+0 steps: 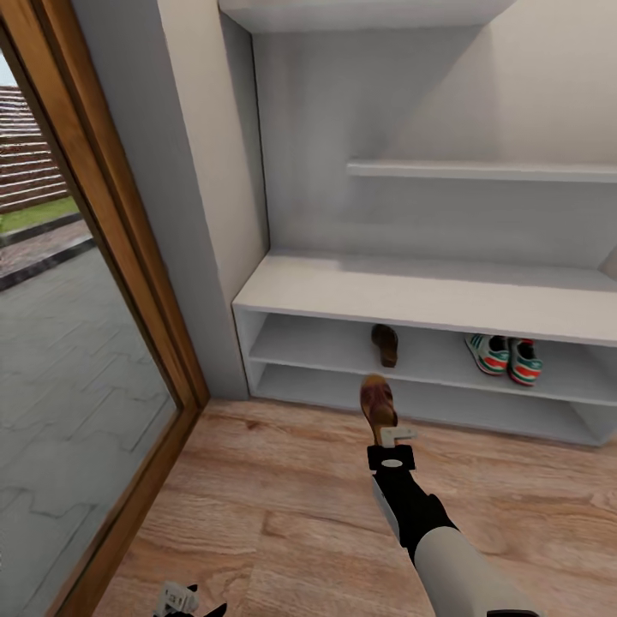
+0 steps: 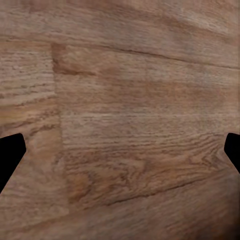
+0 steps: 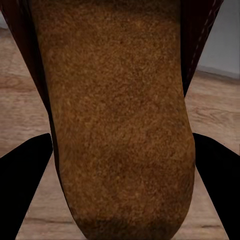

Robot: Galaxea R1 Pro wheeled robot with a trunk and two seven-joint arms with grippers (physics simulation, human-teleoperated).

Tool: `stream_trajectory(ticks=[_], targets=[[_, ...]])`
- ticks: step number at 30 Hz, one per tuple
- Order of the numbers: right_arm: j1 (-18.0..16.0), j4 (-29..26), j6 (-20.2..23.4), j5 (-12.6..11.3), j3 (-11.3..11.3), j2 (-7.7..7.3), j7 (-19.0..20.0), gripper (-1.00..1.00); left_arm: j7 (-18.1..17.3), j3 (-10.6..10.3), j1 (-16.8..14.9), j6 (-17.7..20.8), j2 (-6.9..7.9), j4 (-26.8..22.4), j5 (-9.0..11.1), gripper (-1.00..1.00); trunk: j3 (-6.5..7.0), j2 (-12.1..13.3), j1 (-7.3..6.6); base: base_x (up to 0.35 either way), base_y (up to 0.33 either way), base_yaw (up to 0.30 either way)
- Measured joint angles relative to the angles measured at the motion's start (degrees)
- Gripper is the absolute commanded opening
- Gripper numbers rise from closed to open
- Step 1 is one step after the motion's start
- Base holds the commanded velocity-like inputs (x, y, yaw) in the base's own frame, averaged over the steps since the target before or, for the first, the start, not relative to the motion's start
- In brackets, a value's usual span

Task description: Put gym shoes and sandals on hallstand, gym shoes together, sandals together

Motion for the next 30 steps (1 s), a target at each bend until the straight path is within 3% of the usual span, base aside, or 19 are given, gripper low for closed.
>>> stream_trajectory(ticks=[15,30], targets=[[0.0,-0.1,0.0,0.0,-0.1,0.0,0.0,-1.0,0.1,0.2,0.0,-0.1,-0.02,0.2,0.0,1.0,-0.08,0.0,-0.01,0.315,0.105,0.005],[0.0,-0.1,0.0,0.0,-0.2,0.0,0.1,-1.0,0.1,0.2,0.0,-0.1,-0.08,0.3,0.0,1.0,-0.08,0.0,-0.01,0.336,0.01,0.0]])
